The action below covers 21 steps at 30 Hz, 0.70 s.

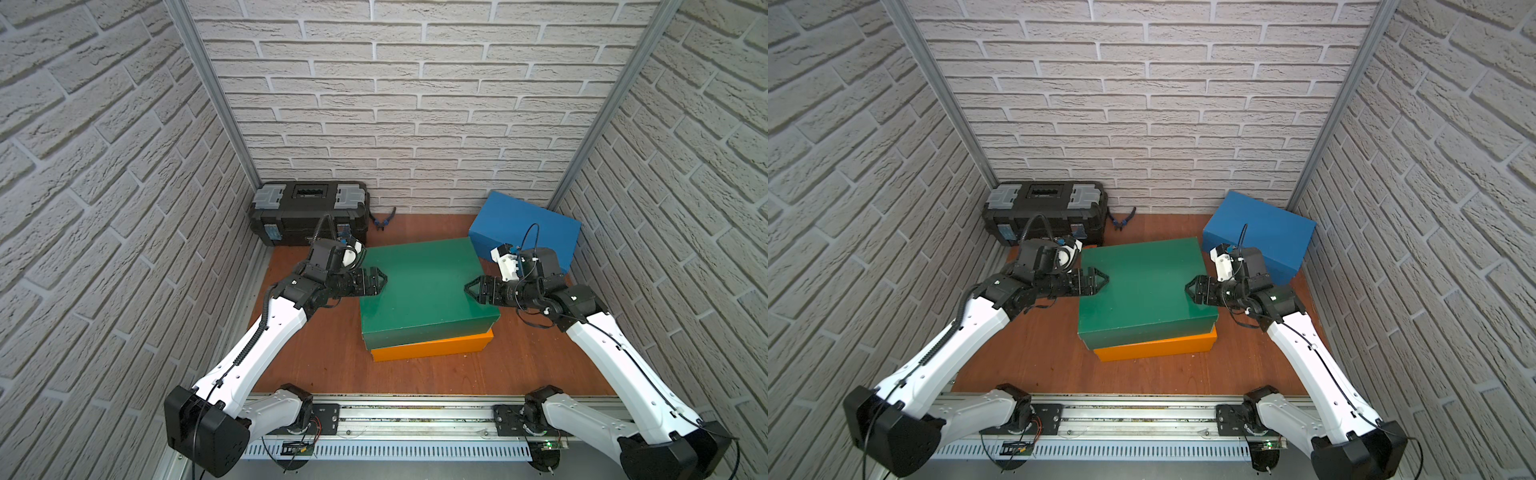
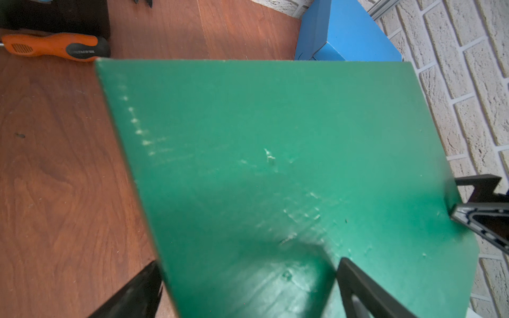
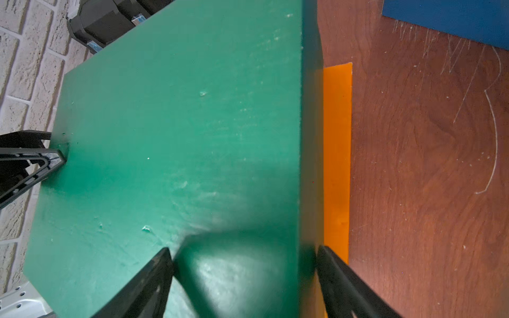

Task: Stack the shoeboxes
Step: Adjust the shoebox.

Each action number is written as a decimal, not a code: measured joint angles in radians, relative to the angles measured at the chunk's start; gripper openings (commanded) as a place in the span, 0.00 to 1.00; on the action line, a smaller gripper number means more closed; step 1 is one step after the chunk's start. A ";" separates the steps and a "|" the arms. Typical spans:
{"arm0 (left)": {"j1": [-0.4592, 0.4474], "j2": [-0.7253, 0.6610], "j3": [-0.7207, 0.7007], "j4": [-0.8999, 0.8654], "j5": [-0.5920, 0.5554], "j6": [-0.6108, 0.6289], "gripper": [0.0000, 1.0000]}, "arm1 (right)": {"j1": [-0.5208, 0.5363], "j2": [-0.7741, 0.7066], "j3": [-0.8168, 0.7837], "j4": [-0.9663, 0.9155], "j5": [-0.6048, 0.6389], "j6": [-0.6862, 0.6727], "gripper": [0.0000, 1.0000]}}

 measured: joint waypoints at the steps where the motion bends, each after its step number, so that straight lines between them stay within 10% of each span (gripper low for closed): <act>1: -0.003 0.002 0.000 0.002 0.000 0.000 0.98 | 0.000 -0.006 -0.004 0.000 0.002 0.003 0.82; 21: -0.047 0.040 0.014 0.045 -0.033 -0.027 0.98 | -0.001 -0.024 -0.007 0.000 0.067 0.018 0.84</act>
